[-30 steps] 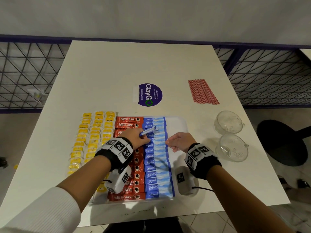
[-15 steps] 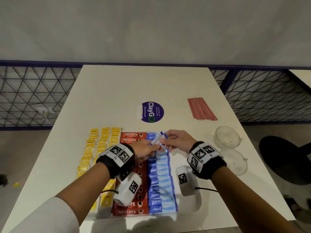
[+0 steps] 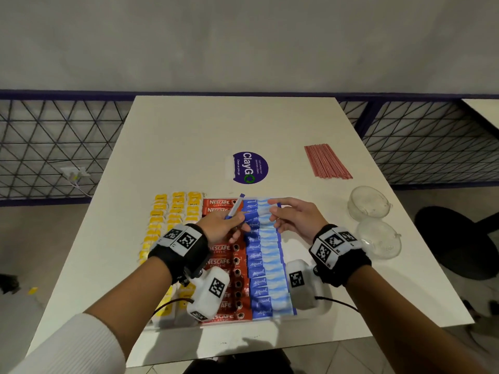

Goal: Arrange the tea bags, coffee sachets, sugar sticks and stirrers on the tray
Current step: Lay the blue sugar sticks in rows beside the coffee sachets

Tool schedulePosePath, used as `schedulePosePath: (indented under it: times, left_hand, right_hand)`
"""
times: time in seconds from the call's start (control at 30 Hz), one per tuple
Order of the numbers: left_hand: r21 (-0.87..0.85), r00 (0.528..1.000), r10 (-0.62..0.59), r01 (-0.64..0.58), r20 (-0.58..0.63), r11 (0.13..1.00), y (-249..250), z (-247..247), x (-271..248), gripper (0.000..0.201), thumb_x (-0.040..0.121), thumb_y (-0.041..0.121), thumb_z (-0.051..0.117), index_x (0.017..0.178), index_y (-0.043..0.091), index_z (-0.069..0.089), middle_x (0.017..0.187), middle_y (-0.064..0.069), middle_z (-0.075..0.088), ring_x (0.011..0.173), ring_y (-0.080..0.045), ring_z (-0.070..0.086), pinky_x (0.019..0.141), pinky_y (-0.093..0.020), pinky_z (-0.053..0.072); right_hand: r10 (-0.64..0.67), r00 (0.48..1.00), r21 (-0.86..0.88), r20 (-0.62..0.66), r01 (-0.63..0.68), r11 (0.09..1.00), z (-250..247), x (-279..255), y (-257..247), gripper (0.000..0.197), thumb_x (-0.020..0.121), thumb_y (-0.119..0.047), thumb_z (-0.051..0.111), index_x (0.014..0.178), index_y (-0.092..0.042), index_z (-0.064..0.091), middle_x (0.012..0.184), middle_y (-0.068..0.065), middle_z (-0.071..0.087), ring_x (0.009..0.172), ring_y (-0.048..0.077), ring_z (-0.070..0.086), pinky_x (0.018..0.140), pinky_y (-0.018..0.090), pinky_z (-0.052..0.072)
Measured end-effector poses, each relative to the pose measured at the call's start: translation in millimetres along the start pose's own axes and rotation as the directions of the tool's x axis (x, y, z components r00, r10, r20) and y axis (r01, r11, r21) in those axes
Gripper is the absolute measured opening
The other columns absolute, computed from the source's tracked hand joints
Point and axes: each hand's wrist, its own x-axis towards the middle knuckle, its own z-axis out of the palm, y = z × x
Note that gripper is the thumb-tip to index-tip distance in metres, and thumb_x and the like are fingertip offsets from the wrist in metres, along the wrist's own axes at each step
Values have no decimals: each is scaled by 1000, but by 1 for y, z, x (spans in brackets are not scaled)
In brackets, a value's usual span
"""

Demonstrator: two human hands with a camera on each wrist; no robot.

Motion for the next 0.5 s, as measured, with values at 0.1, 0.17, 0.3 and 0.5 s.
schedulePosePath:
  times: [0.1,0.17,0.3,0.5]
  left_hand:
    - [-116,999,33,-30,18,993,-1,4,-7,20,99,17,40,104,3,54,71,-1,56,39,-4,42,41,-14,35]
    - [-135,999,29,-24,29,991,-4,7,-10,18,99,18,40,105,10,55,61,1,53,38,-4,39,41,-14,34]
    - [83,998,63,-65,27,994,-12,6,-13,18,96,24,45,107,13,55,45,6,46,35,-1,39,45,-12,33]
    - [319,996,86,-88,22,944,-28,6,-12,34,99,19,41,131,21,50,54,1,43,45,-5,41,47,-11,34]
  right_hand:
    - [23,998,77,-53,-19,997,4,-8,4,14,87,5,55,82,-5,64,65,12,60,47,11,58,51,18,51]
    - [70,994,134,-83,-58,989,7,-11,6,11,85,4,55,78,0,62,66,15,58,46,13,57,50,18,51]
    - [59,994,69,-93,-53,996,8,-21,18,6,87,1,58,84,-3,61,69,15,60,47,10,59,52,17,51]
    - [95,986,-45,-139,-102,994,0,-29,33,13,84,-2,64,86,-9,53,72,11,66,47,8,62,51,19,53]
